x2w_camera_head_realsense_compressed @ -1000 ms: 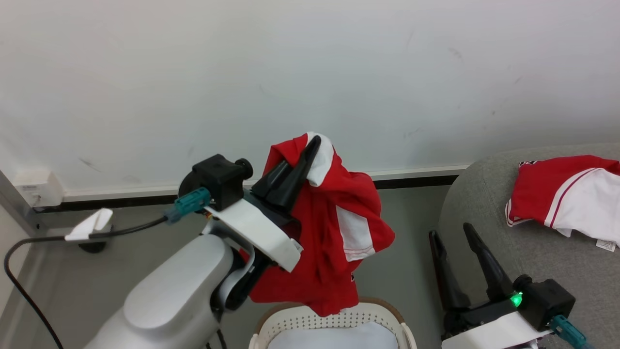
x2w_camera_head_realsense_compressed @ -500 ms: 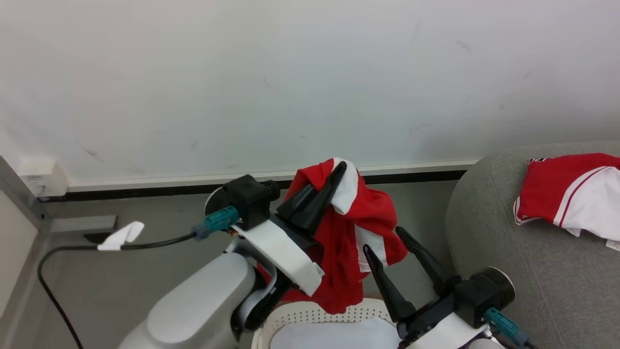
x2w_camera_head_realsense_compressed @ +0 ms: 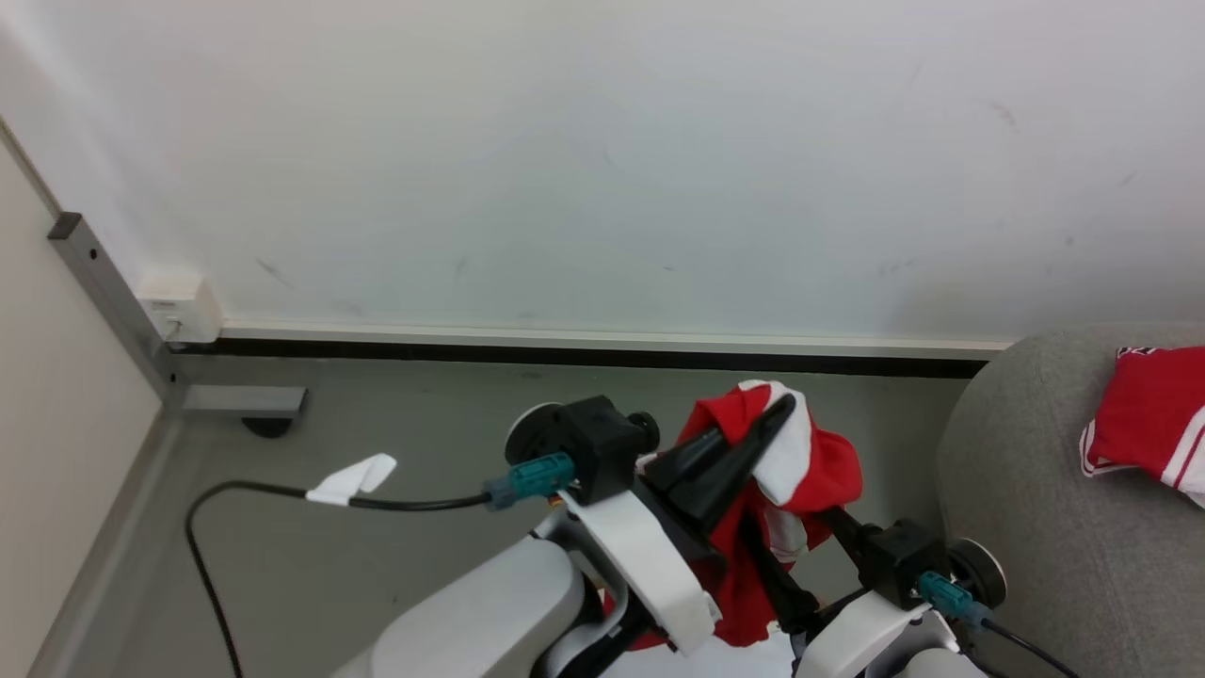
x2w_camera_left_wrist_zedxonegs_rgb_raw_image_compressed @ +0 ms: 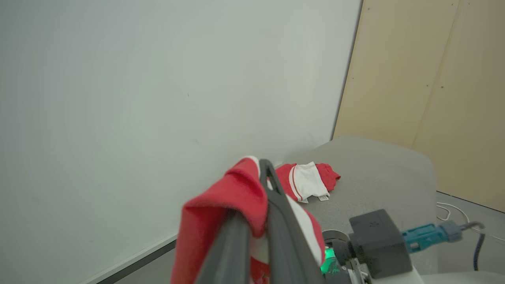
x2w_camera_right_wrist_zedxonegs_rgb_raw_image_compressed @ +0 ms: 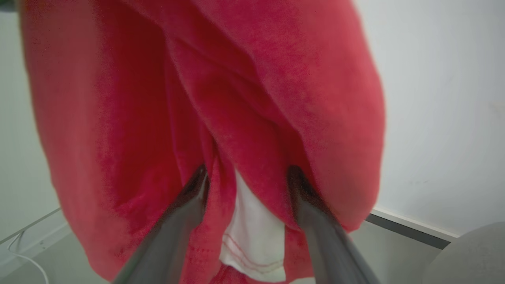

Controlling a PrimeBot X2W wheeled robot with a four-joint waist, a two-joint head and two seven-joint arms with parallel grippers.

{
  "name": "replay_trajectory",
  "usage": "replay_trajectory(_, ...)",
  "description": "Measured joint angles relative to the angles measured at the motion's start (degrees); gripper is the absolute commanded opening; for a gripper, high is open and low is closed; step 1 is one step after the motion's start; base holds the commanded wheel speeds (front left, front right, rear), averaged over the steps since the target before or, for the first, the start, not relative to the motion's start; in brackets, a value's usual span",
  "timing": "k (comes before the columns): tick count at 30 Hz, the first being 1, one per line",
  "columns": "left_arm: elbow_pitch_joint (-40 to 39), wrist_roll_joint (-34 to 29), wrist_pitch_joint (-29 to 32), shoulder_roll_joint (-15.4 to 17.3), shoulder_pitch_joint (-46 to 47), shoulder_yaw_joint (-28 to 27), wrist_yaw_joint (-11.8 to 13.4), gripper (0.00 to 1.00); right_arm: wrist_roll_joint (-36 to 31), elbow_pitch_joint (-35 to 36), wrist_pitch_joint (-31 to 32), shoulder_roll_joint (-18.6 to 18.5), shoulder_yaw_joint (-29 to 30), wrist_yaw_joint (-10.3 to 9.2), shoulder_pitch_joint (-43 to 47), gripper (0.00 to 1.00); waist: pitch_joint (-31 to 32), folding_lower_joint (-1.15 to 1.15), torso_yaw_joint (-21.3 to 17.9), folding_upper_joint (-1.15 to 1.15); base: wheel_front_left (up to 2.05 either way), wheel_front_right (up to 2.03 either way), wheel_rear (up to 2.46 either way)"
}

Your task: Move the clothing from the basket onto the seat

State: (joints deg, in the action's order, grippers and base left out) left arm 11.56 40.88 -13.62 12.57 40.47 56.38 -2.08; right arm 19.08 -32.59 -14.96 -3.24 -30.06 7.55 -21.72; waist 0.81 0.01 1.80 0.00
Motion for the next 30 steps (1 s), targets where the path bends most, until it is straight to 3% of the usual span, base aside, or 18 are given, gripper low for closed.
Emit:
replay_trajectory(10, -0.6, -0.1, 1.5, -2.6, -1.0, 3.9, -1.4, 0.00, 1.7, -4.6, 0.0, 0.5, -1.4, 0.00, -2.3, 1.00, 1.3, 0.00, 4.5, 0.00, 0.00, 0.00, 0.00)
replay_trajectory(11, -0.6, -0.1, 1.5, -2.6, -1.0, 3.9, -1.4, 0.00, 1.8, -4.6, 0.0, 0.5, -1.5, 0.00, -2.5, 0.79, 1.3, 0.00, 4.7, 0.00, 0.00, 0.00, 0.00)
replay_trajectory(12, -0.5, 0.0, 1.5, -2.5, -1.0, 3.9, -1.4, 0.00, 2.0, -4.5, 0.0, 0.5, -1.5, 0.00, -2.7, 0.28, 1.4, 0.00, 4.9, 0.00, 0.00, 0.00, 0.00)
replay_trajectory(13, -0.5, 0.0, 1.5, -2.5, -1.0, 3.9, -1.4, 0.00, 2.1, -4.5, 0.0, 0.5, -1.5, 0.00, -2.8, 0.00, 1.4, 0.00, 5.1, 0.00, 0.00, 0.00, 0.00)
replay_trajectory(30, 0.5, 1.0, 0.9, -0.8, -0.8, 1.5, -0.4, 0.00, 2.9, -3.9, 0.0, 0.5, -1.3, 0.00, -2.5, 0.00, 0.8, 0.00, 3.5, 0.00, 0.00, 0.00, 0.00)
